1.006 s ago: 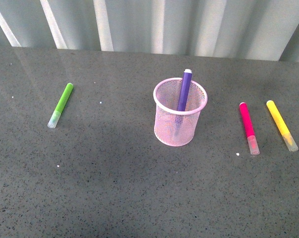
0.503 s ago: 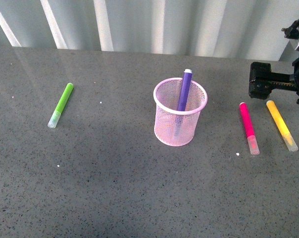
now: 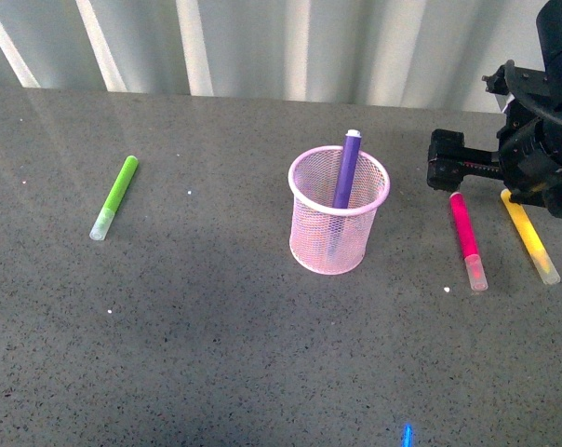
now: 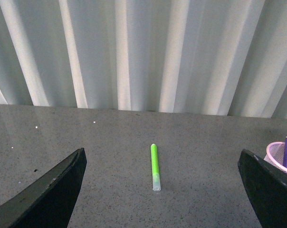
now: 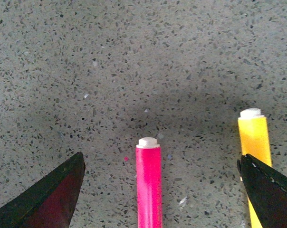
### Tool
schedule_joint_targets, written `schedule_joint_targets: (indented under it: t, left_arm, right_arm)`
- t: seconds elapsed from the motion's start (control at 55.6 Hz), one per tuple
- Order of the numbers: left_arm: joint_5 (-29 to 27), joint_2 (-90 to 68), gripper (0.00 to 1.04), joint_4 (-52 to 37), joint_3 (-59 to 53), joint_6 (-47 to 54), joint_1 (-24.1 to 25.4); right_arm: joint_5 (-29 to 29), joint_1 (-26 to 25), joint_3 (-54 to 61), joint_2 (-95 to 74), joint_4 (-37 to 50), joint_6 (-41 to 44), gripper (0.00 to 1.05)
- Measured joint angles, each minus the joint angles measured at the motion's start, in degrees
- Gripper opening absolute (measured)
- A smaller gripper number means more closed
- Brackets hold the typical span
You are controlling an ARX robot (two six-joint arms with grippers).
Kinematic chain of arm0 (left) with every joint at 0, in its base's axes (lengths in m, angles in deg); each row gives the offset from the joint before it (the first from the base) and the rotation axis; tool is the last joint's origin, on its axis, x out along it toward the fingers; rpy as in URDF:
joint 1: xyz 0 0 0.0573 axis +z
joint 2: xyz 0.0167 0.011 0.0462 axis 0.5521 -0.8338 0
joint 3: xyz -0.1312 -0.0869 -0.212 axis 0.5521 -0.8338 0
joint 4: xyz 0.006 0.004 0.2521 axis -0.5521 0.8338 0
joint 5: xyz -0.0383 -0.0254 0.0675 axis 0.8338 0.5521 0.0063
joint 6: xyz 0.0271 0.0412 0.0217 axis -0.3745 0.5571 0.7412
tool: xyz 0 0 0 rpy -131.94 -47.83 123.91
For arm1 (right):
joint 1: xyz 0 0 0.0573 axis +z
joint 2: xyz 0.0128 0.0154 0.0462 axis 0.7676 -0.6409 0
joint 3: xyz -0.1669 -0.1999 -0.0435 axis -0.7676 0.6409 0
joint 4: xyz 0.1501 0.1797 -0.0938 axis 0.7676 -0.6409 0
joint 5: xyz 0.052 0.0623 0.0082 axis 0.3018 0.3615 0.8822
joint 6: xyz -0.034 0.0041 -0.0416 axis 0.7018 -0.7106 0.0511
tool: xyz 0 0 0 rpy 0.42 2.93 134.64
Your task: Insert purple and pink pens into pink cup
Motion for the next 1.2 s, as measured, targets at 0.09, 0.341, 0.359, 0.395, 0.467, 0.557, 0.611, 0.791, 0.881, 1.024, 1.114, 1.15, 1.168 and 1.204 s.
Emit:
schedule_joint_targets:
  t: [0.09,0.341,0.359,0.395,0.467,0.557,0.611,0.791,0.881,1.024,1.114,1.15,1.168,1.204]
  left_arm:
    - [0.0,0.0,0.98,0.0,0.0,0.0,0.0]
    - [0.0,0.0,0.98,0.0,0.0,0.0,0.0]
    - [0.0,0.0,0.98,0.0,0.0,0.0,0.0]
    - [0.0,0.0,0.98,0.0,0.0,0.0,0.0]
    - [0.0,0.0,0.98,0.0,0.0,0.0,0.0]
    - [0.0,0.0,0.98,0.0,0.0,0.0,0.0]
    - [0.0,0.0,0.98,0.0,0.0,0.0,0.0]
    - [0.0,0.0,0.98,0.0,0.0,0.0,0.0]
    - [0.0,0.0,0.98,0.0,0.0,0.0,0.0]
    - [0.0,0.0,0.98,0.0,0.0,0.0,0.0]
    - [0.0,0.0,0.98,0.0,0.0,0.0,0.0]
    - [0.0,0.0,0.98,0.0,0.0,0.0,0.0]
    - [0.0,0.0,0.98,0.0,0.0,0.0,0.0]
    - [0.0,0.0,0.98,0.0,0.0,0.0,0.0]
  right_arm:
    - [0.2,0.4,-0.1,-0.6,0.1,-0.3,0.98]
    - [0.9,1.3,-0.1,-2.2,0.7,-1.2,0.98]
    - [1.0,1.3,-0.1,-2.3,0.8,-1.2,0.98]
    - [1.2,1.3,-0.1,-2.4,0.9,-1.3,0.98]
    - [1.3,1.3,0.0,-2.4,1.2,-1.2,0.97]
    - [1.5,1.2,0.3,-2.6,1.7,-1.3,0.83]
    - [1.5,1.1,0.4,-2.6,2.0,-1.2,0.76]
    - [1.5,-0.1,1.0,-2.8,2.8,-1.2,0.49]
    - [1.6,-0.9,1.4,-2.8,3.1,-1.3,0.37]
    - [2.3,-2.4,2.4,-2.2,3.7,-1.3,0.13]
    - [2.6,-3.3,2.9,-1.7,3.7,-1.7,0.11]
    - [2.6,-3.6,3.1,-1.4,3.7,-1.7,0.11]
    - [2.6,-3.7,3.1,-1.3,3.7,-1.7,0.11]
    - [2.5,-4.1,3.3,-1.0,3.8,-1.9,0.11]
